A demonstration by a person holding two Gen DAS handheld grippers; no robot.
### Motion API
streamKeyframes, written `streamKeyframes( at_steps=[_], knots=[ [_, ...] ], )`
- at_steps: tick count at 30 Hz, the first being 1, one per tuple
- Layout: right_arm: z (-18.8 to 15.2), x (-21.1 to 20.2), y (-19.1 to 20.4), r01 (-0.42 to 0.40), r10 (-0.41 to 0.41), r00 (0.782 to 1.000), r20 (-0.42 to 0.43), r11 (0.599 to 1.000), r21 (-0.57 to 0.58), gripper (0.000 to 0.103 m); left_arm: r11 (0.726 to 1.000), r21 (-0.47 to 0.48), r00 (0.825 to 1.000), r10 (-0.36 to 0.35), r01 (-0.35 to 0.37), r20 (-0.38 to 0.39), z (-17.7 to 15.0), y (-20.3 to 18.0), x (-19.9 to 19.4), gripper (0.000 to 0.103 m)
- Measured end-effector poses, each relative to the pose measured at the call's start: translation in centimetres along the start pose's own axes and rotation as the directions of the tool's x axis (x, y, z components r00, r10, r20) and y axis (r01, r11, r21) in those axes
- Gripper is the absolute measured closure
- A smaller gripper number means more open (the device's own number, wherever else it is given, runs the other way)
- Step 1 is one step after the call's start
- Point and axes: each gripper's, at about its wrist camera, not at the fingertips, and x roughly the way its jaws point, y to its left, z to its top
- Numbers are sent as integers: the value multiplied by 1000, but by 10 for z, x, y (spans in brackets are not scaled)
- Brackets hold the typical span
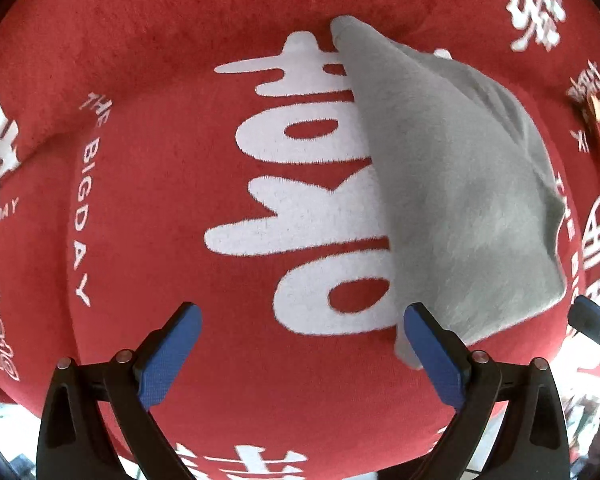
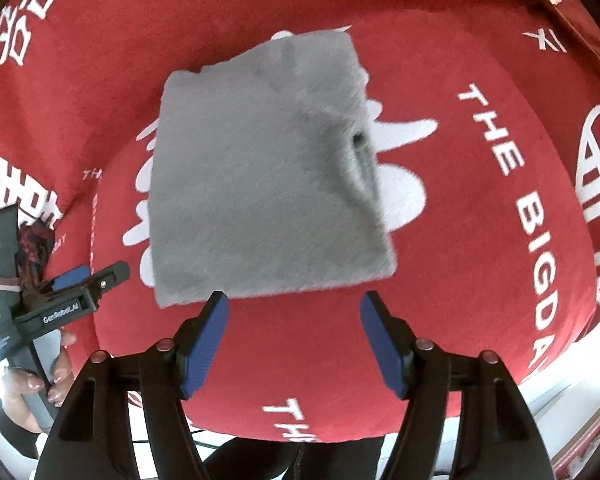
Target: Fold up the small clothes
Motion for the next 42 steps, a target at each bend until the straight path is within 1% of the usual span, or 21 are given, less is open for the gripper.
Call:
streamKeyframes(
  at_steps=[4,9,12,13,14,15,16,18,19,20,21,22,24,26,27,30,31,32,34,37,42],
  knots=[
    [35,0,-17,-10,10,1000,-5,1000,3,31,996,-81,999,-46,46,5,19,-2,-1,2],
    [90,8,-38,-44,43,999,22,999,4,31,990,-137,999,-26,30,30,51,-12,9,2],
    [129,30,-52,-96,95,995,20,994,55,32,984,-177,999,-22,27,32,67,-19,19,2],
    [138,38,-56,-116,115,993,15,990,77,40,983,-184,999,-19,24,32,71,-21,21,2],
    [150,50,-61,-144,144,990,1,983,110,79,982,-189,999,-15,22,35,74,-24,24,2],
    [157,57,-61,-157,161,987,-15,979,127,97,981,-191,999,-11,18,39,78,-25,25,2],
    [161,59,-58,-166,169,986,-12,979,120,95,981,-192,999,1,8,46,81,-26,27,2],
    [164,53,-44,-188,187,982,20,982,23,95,982,-189,999,11,-2,45,83,-29,31,2],
    [164,50,-39,-178,179,983,31,983,-33,95,982,-190,999,9,-1,39,84,-30,34,2],
    [164,52,-39,-154,156,987,27,987,-47,95,981,-193,999,4,3,36,84,-30,37,2],
    [164,56,-45,-126,126,992,12,991,-35,95,980,-199,1000,-9,15,30,85,-31,38,2],
    [165,62,-55,-124,124,992,-11,992,3,95,979,-201,1000,-8,13,27,85,-31,38,1],
    [165,68,-73,-171,174,984,-36,981,90,91,981,-193,1000,6,-1,25,84,-32,36,1],
    [163,61,-76,-166,169,985,-27,982,91,74,984,-177,1000,18,-14,25,84,-34,35,2],
    [160,57,-76,-162,164,986,-28,984,80,71,985,-172,1000,21,-17,23,84,-34,35,2],
    [150,46,-78,-215,220,975,-39,972,91,58,985,-172,1000,22,-19,14,86,-35,36,2],
    [146,43,-79,-233,237,970,-42,968,97,50,985,-174,1000,22,-20,12,86,-35,36,2],
    [144,42,-80,-245,250,967,-39,965,98,44,984,-176,1000,23,-21,10,87,-35,36,2],
    [137,39,-81,-263,268,963,-35,960,93,43,984,-177,1000,26,-24,10,87,-36,36,2],
    [133,40,-83,-265,270,962,-50,960,86,43,984,-177,1000,28,-26,11,87,-37,37,1],
    [135,46,-88,-266,272,960,-59,959,95,43,984,-178,1000,28,-26,10,87,-38,37,1]
  ],
)
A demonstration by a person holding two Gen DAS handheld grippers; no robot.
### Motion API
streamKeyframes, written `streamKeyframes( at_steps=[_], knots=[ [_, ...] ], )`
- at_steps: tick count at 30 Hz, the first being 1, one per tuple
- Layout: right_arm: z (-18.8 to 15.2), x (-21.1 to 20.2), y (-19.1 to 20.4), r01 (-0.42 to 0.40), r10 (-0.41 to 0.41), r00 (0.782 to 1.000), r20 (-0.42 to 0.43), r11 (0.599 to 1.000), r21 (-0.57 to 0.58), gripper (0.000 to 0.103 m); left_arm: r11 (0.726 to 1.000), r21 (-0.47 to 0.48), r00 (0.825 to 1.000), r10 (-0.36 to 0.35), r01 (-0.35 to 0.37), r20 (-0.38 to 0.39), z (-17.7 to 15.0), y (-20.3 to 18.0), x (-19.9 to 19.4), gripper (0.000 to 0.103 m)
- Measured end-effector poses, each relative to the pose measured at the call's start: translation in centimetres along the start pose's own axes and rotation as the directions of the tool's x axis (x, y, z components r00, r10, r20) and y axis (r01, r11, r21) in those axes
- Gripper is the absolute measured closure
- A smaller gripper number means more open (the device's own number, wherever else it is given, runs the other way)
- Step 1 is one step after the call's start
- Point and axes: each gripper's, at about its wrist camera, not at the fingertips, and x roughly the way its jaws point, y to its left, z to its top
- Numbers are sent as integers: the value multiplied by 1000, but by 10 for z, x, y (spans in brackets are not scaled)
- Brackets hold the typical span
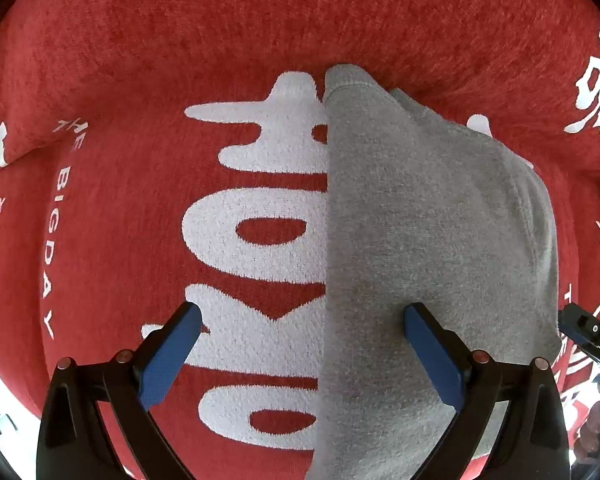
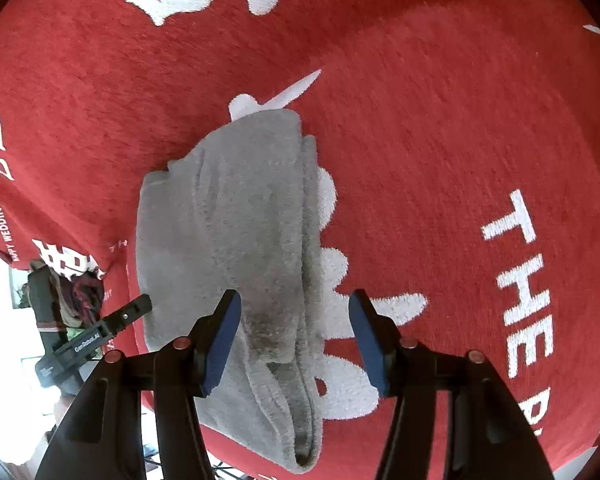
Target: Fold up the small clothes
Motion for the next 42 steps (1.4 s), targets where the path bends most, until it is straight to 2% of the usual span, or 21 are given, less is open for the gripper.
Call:
streamKeyframes(
  at_steps=[5,8,11,15,19,21,26,30,32,33,34,37,39,42],
  knots=[
    [1,5,-4,-17,17,1000,-20,1000,9,43,1000,-1,1000,-26,26,-14,2,-2,4,1],
    [3,8,-8,-31,31,999,-31,999,15,43,991,-16,990,-136,135,-46,5,4,7,2],
    [4,9,-13,-58,59,998,-37,998,20,43,962,-21,961,-272,272,-54,10,13,7,2],
    [4,14,-22,-114,116,992,-55,993,38,43,938,4,933,-343,345,-110,15,12,21,2],
    [8,26,-30,-197,202,976,-81,978,67,43,906,-10,890,-418,424,-183,19,2,46,2],
    [11,31,-30,-233,237,968,-87,971,56,43,894,3,877,-439,448,-196,20,-11,51,2],
    [21,47,-17,-309,308,944,-117,951,10,40,905,41,894,-412,424,-175,24,-33,55,1],
    [22,60,-5,-338,335,933,-128,941,2,40,915,64,910,-384,398,-159,21,-40,53,3],
    [19,63,-5,-345,348,930,-114,937,52,41,921,78,919,-369,382,-139,18,-43,50,13],
    [17,64,-6,-346,353,929,-111,935,77,45,919,84,920,-373,384,-125,17,-44,47,22],
    [14,66,-8,-345,356,927,-116,933,102,64,917,88,918,-379,389,-113,16,-44,44,32],
    [7,64,-7,-380,394,914,-93,914,140,71,900,97,904,-417,426,-95,15,-41,32,53],
    [2,56,0,-421,435,897,-80,895,146,72,888,96,892,-443,450,-89,14,-39,22,54],
    [-7,44,15,-452,464,883,-71,881,140,72,873,93,878,-473,479,-75,11,-30,6,54]
  ],
)
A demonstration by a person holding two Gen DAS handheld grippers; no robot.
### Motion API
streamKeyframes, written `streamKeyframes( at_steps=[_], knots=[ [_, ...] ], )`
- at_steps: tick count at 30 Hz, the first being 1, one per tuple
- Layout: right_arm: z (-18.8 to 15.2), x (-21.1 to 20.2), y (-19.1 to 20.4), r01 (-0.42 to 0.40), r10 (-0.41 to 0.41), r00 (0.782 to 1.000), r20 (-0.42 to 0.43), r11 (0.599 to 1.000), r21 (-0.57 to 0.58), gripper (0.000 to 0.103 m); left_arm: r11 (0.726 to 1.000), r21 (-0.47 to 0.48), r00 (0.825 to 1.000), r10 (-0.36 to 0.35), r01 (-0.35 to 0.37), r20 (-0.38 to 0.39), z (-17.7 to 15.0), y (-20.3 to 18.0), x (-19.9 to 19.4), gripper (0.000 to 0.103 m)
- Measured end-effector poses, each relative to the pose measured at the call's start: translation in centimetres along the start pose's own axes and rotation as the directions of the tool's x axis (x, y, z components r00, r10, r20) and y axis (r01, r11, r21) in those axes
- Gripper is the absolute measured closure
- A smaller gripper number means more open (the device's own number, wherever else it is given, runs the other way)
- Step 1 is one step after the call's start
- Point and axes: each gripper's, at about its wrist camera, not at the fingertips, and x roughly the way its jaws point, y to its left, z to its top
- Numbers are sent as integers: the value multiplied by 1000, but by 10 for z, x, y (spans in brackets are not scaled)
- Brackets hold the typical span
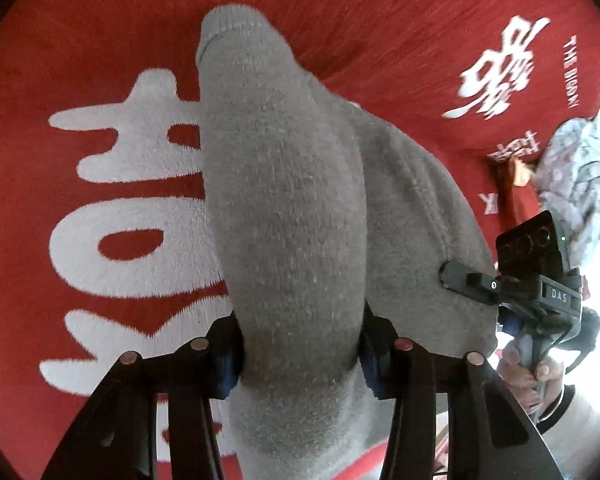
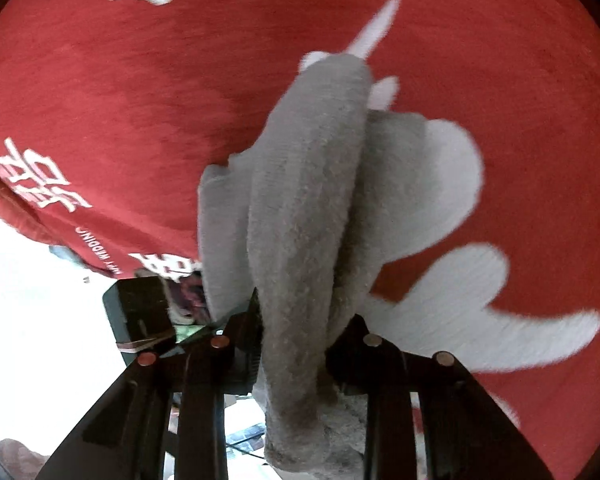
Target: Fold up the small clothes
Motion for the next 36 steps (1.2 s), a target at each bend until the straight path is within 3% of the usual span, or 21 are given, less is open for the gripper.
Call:
streamKeyframes(
  at_steps=[7,16,20,25,28,30,31,33,34,36],
  knots=[
    [-36,3,47,-50,50,999,-11,998,-37,72,1000,13,999,-8,8,46,-27,12,-59,54],
    [-79,75,64,-57,55,993,-102,998,-24,72,995,-50,995,92,-90,38,-66,85,-90,54],
    [-84,112,60,2,-7,991,-132,999,-37,72,985,-109,990,139,-136,18,-77,116,-74,54],
    [-76,116,58,175,-187,977,-101,978,-110,70,978,-139,984,164,-154,66,-84,128,-79,51],
    [-76,98,71,401,-415,910,-21,889,-219,66,961,-121,961,260,-248,96,-87,124,-92,51],
    [-80,82,81,545,-553,831,59,789,-284,66,940,-115,936,333,-321,116,-89,123,-104,51],
    [-84,73,87,579,-580,809,95,759,-300,71,921,-104,913,386,-374,131,-91,120,-110,51],
    [-92,60,97,610,-601,787,138,726,-318,87,912,-79,898,410,-403,158,-98,122,-127,51],
    [-96,55,102,610,-597,788,152,723,-323,93,920,-77,904,393,-385,170,-100,121,-132,51],
    [-107,49,111,579,-560,813,162,743,-335,95,943,-63,924,334,-328,189,-106,112,-138,51]
  ],
)
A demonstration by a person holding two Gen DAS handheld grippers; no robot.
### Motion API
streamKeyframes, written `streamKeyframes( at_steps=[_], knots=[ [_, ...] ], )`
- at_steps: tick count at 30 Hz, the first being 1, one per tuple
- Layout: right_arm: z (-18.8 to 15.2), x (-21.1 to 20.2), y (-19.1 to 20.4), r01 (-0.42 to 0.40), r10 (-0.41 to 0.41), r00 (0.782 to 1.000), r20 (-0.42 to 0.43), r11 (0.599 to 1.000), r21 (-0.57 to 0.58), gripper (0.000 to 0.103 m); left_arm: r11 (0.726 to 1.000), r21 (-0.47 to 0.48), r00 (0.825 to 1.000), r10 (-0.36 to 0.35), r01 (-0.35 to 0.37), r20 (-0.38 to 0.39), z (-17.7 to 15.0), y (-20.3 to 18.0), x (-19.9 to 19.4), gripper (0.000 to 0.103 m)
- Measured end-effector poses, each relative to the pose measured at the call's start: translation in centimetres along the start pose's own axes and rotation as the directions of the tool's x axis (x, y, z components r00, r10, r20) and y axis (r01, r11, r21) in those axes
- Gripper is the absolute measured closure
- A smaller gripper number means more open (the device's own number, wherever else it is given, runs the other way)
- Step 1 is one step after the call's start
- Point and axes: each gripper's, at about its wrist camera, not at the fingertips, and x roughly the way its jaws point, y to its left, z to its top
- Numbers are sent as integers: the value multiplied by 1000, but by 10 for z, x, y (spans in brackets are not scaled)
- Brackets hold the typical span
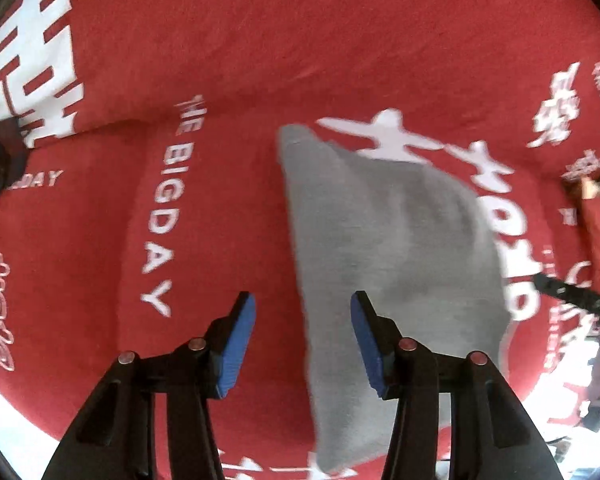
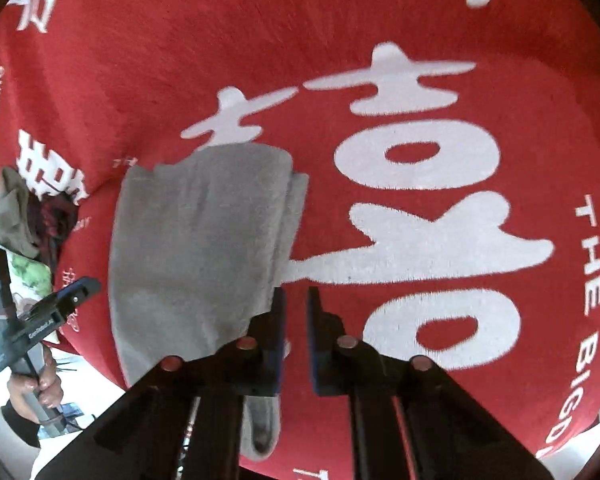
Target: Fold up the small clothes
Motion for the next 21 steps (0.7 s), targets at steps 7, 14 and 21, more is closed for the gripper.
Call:
streamKeyframes(
  at_steps=[7,14,21],
  knots=[
    [-26,18,48,-56,53,998,-32,995,-84,95,1000,14,997,-25,26,-73,-22,-35,43,51],
    [-42,60,33,40,-47,997,-67,994,-99,102,1000,-13,998,-14,13,-66,-34,-28,58,51],
    [-55,55,35,57,-64,994,-87,994,-88,103,999,-43,996,6,-10,-85,-37,-27,52,49]
  ],
)
